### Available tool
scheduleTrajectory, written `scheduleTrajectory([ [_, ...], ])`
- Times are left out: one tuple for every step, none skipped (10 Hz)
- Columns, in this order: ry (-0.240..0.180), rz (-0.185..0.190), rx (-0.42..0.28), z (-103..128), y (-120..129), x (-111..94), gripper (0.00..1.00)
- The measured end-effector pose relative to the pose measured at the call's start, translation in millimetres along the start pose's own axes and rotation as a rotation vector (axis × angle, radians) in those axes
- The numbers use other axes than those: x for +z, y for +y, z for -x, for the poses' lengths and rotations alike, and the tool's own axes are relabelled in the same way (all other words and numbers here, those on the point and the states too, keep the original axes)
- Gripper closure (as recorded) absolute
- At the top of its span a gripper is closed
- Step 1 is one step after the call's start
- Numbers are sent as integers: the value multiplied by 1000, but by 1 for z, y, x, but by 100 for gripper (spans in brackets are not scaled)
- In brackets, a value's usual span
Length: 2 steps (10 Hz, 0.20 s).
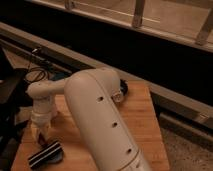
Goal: Drag the pepper across the table
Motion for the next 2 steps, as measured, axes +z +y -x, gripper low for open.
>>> scheduleTrajectory([
  [2, -2, -2, 0, 1, -1, 80],
  [4, -4, -5, 0, 4, -1, 80],
])
